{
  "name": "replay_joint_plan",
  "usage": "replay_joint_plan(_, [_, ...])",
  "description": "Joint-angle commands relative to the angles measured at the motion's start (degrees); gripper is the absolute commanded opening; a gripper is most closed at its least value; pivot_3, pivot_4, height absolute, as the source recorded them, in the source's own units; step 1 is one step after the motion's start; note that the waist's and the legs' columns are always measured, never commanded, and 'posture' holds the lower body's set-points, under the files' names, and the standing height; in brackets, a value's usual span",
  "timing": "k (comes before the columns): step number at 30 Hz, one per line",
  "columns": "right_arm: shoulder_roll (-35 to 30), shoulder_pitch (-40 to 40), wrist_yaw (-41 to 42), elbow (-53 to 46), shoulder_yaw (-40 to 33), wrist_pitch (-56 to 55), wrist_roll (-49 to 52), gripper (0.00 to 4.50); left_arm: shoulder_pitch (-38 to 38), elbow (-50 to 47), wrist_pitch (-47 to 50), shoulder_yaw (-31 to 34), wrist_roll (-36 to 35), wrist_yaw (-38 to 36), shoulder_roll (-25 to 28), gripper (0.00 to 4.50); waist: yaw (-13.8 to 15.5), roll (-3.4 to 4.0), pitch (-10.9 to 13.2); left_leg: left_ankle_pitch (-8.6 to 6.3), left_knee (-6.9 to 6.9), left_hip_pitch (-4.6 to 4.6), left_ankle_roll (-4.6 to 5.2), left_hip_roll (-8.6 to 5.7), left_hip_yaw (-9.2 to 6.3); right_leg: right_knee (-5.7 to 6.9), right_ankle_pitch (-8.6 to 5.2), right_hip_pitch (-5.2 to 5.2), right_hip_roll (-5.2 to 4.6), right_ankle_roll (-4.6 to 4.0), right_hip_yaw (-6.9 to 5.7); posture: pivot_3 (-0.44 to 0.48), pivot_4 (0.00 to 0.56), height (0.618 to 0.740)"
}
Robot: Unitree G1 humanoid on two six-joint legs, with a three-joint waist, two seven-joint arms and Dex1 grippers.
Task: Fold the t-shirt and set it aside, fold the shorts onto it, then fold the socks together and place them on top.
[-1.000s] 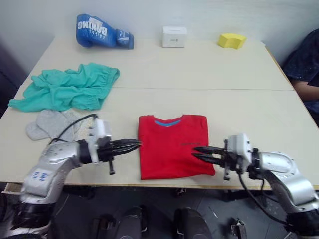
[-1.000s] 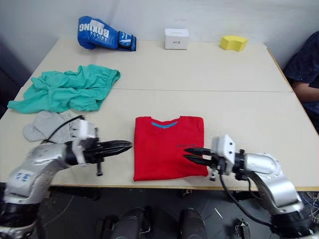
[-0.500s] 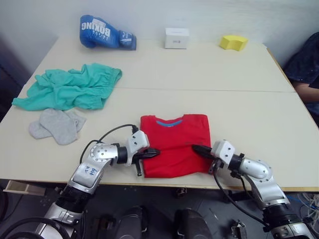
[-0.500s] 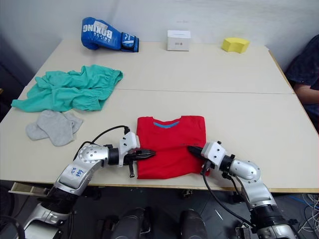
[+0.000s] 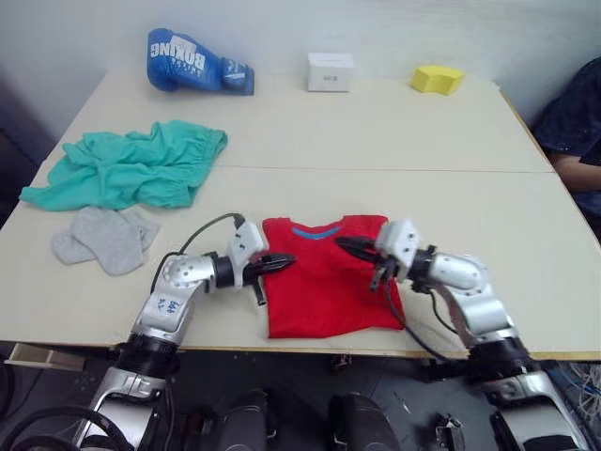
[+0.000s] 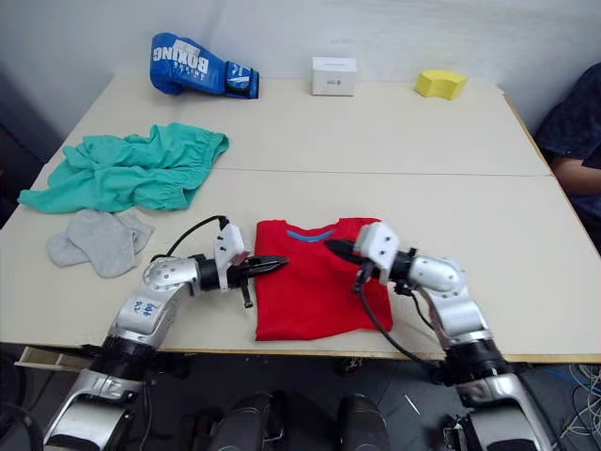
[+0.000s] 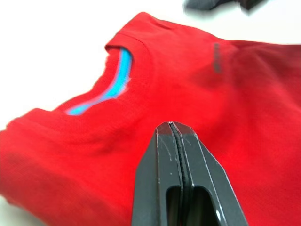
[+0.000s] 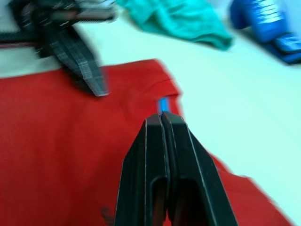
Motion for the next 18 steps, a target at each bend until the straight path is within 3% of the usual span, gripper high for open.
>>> replay_joint_plan(1, [1.5, -3.1, -0.9, 9.9, 0.1, -6.1, -3.4, 0.03, -1.3, 2.3, -0.3, -0.5, 2.0, 2.3, -1.8, 0.0, 0.0, -0.01, 0.0, 0.0, 0.03, 0.0, 0.01, -0.01, 0.04, 0.01, 0.0, 0.0, 0.03, 0.0, 0.0, 0.0, 0.15, 0.74])
replay_joint_plan(8, [2.0, -10.1, -9.2, 29.8, -5.5, -12.1, -5.5, 0.03, -0.2, 5.4, 3.2, -1.2, 7.8, 9.8, -2.7, 0.0, -0.5, -0.01, 0.0, 0.1, 0.13, 0.07, 0.09, -0.01, 0.07, 0.11, 0.02, 0.07, 0.03, 0.03, 0.0, 0.0, 0.15, 0.74])
replay_joint_plan(12, [-0.3, -13.6, -12.9, 38.4, -10.9, -9.9, -3.5, 0.03, 2.7, 6.8, -2.2, -3.9, 11.9, 11.0, -1.2, 0.0, -0.9, 0.05, -0.1, 0.11, 0.08, 0.16, 0.05, -0.01, -0.03, 0.08, 0.02, 0.2, -0.02, 0.03, 0.03, 0.0, 0.15, 0.74])
replay_joint_plan(15, [-0.8, -14.8, -8.2, 38.2, -16.9, -6.0, 3.7, 0.03, 3.7, 6.5, -7.2, -2.5, 9.6, 10.5, -2.9, 0.0, -1.0, 0.06, -0.1, 0.09, 0.01, 0.24, 0.0, 0.03, -0.03, 0.01, 0.01, 0.26, -0.04, 0.03, 0.04, 0.0, 0.15, 0.74])
replay_joint_plan(18, [-3.0, -14.5, -0.3, 30.8, -22.5, 8.0, 13.7, 0.19, 3.7, 5.9, -11.2, -1.0, 8.1, 9.8, -4.0, 0.0, -1.0, 0.08, -0.1, 0.11, -0.02, 0.22, -0.02, 0.05, -0.03, 0.01, 0.01, 0.23, -0.05, 0.02, 0.04, 0.0, 0.15, 0.74])
